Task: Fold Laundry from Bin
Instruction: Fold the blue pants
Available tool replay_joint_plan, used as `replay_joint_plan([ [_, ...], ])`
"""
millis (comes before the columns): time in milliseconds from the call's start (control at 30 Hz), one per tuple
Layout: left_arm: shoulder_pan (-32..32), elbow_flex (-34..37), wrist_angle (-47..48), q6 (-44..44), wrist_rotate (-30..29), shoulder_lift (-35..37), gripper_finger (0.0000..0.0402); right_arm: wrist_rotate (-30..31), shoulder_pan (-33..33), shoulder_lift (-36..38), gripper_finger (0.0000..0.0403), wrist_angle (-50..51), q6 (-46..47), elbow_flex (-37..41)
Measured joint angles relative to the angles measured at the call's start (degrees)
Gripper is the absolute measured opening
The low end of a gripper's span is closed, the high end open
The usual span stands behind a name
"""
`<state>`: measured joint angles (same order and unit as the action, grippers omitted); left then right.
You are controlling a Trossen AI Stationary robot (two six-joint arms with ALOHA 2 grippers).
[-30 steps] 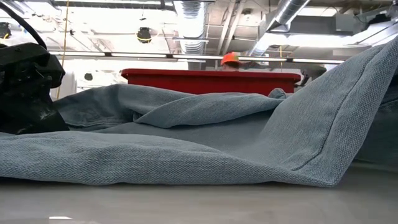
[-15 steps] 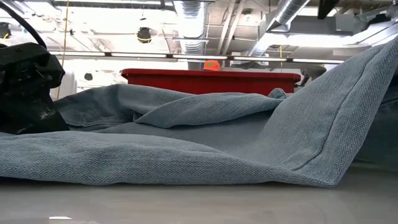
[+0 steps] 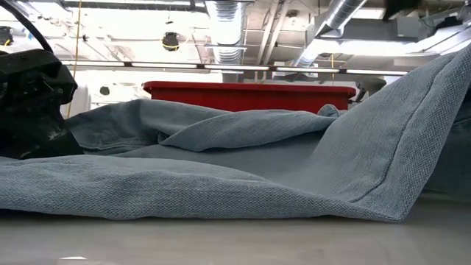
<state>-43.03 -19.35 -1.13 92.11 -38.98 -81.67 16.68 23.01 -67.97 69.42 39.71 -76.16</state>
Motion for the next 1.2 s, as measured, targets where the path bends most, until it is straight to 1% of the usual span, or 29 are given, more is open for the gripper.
replay_joint_plan([
  [100,0.0,0.0,0.0,0.2,0.0,0.0,0.0190,-0.3,-0.6,3.1,0.0214,-1.0,4.1,6.1],
  [200,0.0,-0.1,0.0,1.3,0.1,0.0,0.0190,-2.2,-0.7,4.4,0.0214,-5.1,5.3,11.3],
  [400,0.0,-0.8,-0.2,1.7,1.9,0.0,0.0190,-3.1,-1.1,3.8,0.0214,-10.8,2.8,18.2],
  [533,0.0,-1.7,-0.2,1.1,2.7,0.0,0.0189,-6.7,-2.6,4.3,0.0214,-20.3,-1.2,22.5],
  [633,0.0,-2.4,-0.2,0.1,2.9,-0.1,0.0189,-7.9,-3.4,5.3,0.0214,-25.0,-5.3,23.9],
  [900,0.0,-3.7,-0.1,-0.6,2.2,-0.1,0.0189,-7.9,-7.5,11.0,0.0214,-27.8,-12.8,23.9],
  [1100,0.0,-3.7,0.0,-4.0,1.2,-0.1,0.0189,-7.7,-9.8,15.3,0.0214,-27.3,-13.0,23.9],
  [1200,0.0,-3.7,0.1,-6.8,0.9,-0.1,0.0189,-7.6,-10.6,16.4,0.0214,-27.8,-15.6,23.9],
])
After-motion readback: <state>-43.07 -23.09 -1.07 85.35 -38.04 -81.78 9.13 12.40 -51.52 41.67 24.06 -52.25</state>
